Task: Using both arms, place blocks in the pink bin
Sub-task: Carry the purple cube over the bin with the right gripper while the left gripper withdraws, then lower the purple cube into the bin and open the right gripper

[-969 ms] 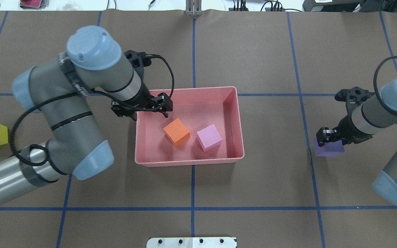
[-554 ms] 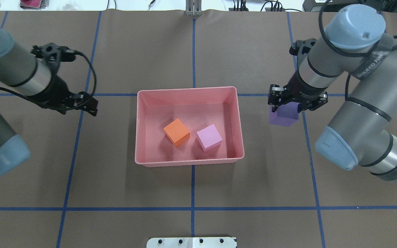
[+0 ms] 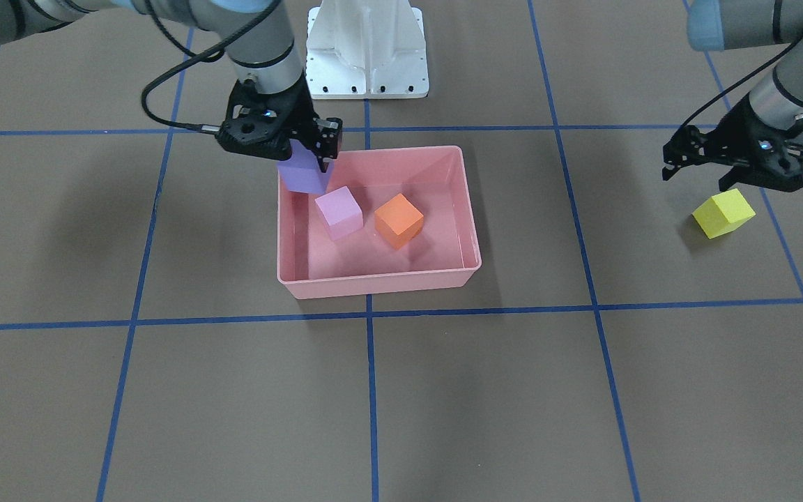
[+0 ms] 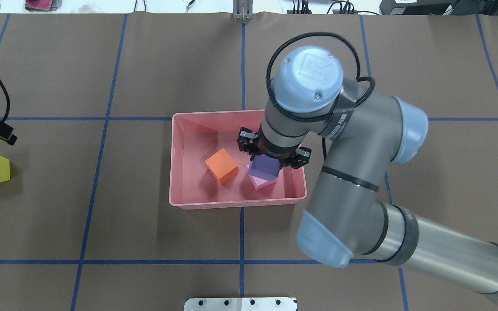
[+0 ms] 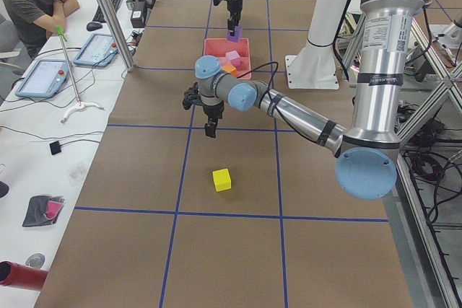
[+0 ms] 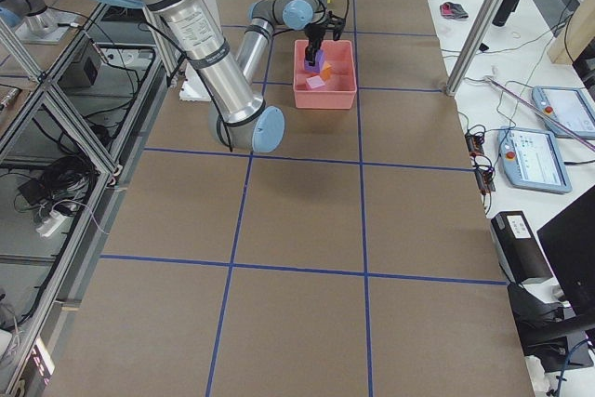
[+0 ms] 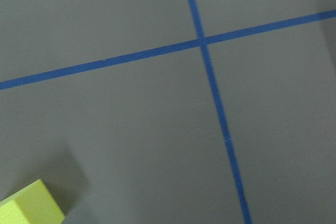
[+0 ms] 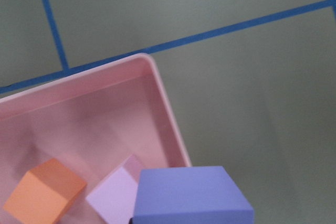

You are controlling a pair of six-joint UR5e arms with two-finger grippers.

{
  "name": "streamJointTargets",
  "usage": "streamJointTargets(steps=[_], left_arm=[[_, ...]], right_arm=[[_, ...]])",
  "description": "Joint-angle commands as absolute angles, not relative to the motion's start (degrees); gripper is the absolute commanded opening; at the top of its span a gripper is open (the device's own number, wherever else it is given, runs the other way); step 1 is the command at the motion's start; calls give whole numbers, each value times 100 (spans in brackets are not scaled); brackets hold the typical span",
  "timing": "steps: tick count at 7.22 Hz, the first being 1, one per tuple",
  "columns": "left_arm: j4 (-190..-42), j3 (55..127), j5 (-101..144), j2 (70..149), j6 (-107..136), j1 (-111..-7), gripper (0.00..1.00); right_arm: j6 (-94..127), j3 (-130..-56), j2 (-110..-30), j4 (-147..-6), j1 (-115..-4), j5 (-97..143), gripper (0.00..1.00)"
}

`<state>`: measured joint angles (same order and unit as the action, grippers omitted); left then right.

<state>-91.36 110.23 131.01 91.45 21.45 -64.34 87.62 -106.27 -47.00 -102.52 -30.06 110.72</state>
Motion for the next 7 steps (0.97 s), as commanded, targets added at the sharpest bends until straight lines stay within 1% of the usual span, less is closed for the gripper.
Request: streamJointTargets(steps=[1,2,4,5,6,7], left_arm=[[-9132,10409,13131,9079,2210,-6671,99],[-9132,10302,13131,9070,2398,-6671,99],[-9132,9890,13113,9062,2426,-6653,99],[-9132,9783,13131,9070,2826,-6645,99],[-9149,9721,13140,9079,3143,-6627,99],[-9193,9669,13140,9079,3155,-6627,99]], right_arm=[[9210,-10118,-4500,-9757,-2402,10488,0],[9324,-9899,-4483,-9460,-2339,10459,0],[9325,-9844,-4509,-9440,-2320,10459,0],[9325,-9826,-4491,-9439,-2303,10459,0],[9325,-9826,-4509,-9439,-2268,10450,6],[9325,-9809,-4517,-9448,-2268,10450,55]])
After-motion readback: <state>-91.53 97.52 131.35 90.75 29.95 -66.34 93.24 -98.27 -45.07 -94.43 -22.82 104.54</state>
